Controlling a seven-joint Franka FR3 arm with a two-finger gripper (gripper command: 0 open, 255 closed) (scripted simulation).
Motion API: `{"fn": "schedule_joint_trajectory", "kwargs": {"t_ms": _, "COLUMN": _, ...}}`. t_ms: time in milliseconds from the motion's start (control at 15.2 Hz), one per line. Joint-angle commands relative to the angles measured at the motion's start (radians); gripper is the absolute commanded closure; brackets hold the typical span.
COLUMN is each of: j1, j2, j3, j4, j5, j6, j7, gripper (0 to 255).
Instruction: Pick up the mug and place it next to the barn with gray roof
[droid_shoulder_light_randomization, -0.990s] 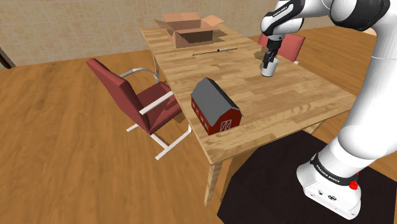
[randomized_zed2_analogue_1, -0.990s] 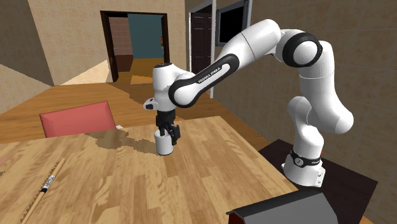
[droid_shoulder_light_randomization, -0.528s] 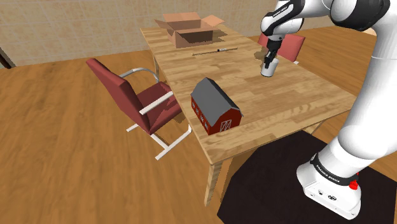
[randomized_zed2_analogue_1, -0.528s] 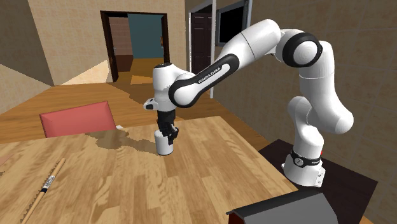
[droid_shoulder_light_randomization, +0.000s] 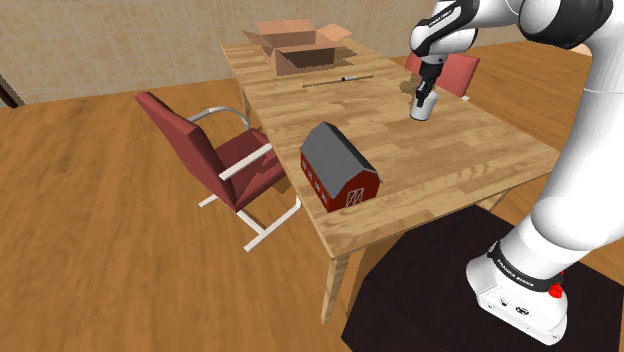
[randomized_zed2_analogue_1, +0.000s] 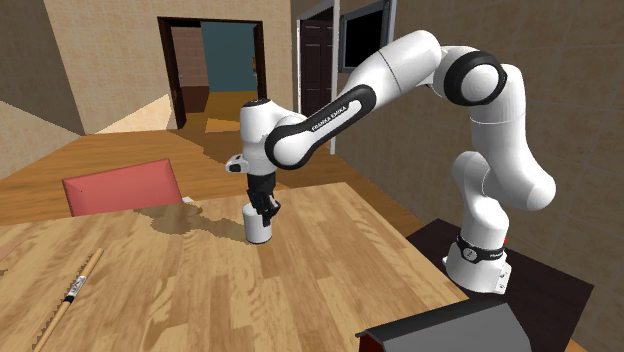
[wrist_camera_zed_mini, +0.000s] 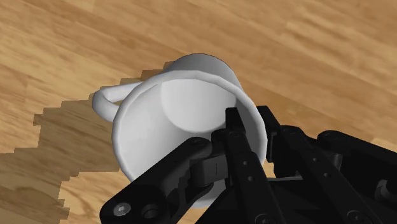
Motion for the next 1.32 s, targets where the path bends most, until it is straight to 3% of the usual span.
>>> {"fn": "schedule_joint_trajectory", "kwargs": {"t_ms": 0, "j1": 0.001, "j2": -0.007, "j3": -0.001, "j4": 0.006, "j5": -0.003, "j6": -0.011, "j7": 0.001, "gripper": 255}}
{"fn": "schedule_joint_trajectory", "kwargs": {"t_ms": 1254, "j1": 0.011, "j2": -0.090, "j3": -0.019, "j4": 0.155, "j5": -0.043, "j6": -0.238, "j7": 0.014, "gripper": 255}}
